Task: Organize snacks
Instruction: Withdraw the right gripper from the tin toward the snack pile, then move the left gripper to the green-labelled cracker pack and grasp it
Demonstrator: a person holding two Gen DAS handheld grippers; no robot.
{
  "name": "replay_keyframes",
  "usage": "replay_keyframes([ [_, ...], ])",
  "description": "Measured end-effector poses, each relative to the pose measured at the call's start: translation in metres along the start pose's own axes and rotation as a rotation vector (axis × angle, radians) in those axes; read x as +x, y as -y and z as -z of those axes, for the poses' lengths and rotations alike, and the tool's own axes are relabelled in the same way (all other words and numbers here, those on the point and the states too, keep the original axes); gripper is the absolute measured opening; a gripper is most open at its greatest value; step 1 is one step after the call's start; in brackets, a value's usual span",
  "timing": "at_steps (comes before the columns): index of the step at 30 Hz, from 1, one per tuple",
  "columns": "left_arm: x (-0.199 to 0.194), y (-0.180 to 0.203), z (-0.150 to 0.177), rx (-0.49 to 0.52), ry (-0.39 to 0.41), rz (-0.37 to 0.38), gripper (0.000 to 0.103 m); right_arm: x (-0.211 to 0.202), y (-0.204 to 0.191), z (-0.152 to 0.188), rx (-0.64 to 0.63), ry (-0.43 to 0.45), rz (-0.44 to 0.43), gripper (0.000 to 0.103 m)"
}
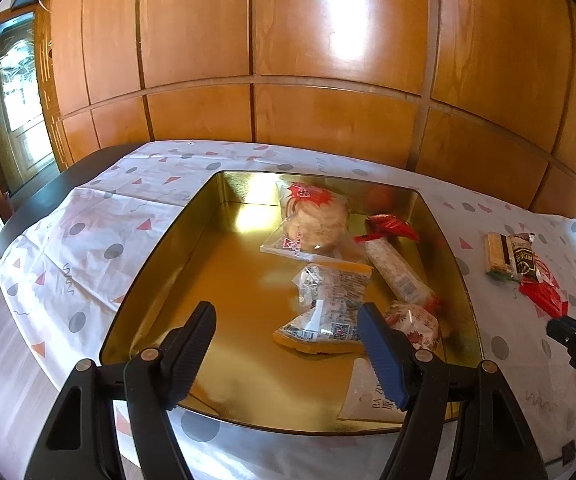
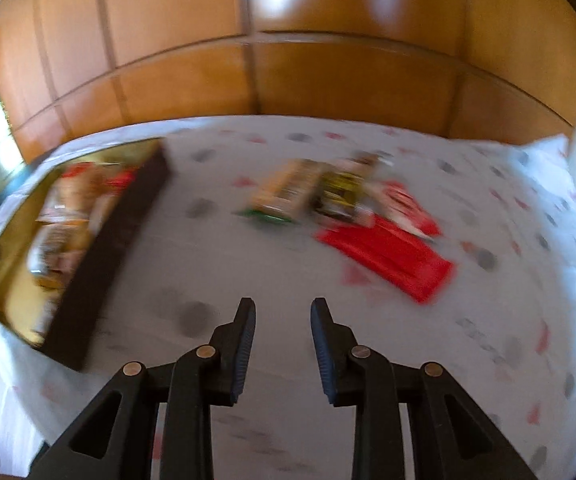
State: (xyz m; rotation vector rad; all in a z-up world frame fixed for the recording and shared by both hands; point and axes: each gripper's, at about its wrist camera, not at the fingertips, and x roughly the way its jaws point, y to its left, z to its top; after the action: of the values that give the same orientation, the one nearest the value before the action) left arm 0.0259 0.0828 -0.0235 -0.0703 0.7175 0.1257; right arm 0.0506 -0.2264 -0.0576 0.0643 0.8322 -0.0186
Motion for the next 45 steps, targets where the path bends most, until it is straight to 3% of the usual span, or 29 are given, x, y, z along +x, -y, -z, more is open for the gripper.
replay_keyframes([
  [7,-0.003,0.021,-0.006,0.054,0.006,0.047,0.074,0.003,0.075,0.019,0.153,-0.012,0.167,0.029],
  [15,-0.012,0.076,-0.024,0.175,0.034,0.159,0.074,0.014,0.113,0.026,0.196,0.011,0.282,0.029],
  [22,-0.002,0.142,-0.037,0.276,-0.023,0.289,0.070,0.028,0.124,0.032,0.202,0.052,0.280,0.032],
  [30,0.052,0.213,-0.043,0.352,-0.167,0.363,0.070,0.028,0.132,0.036,0.241,0.079,0.223,0.036],
  [34,0.090,0.242,-0.045,0.340,-0.241,0.366,0.070,0.027,0.134,0.038,0.251,0.090,0.206,0.038],
  [45,0.157,0.293,-0.060,0.339,-0.307,0.324,0.071,0.028,0.135,0.039,0.259,0.111,0.137,0.052],
])
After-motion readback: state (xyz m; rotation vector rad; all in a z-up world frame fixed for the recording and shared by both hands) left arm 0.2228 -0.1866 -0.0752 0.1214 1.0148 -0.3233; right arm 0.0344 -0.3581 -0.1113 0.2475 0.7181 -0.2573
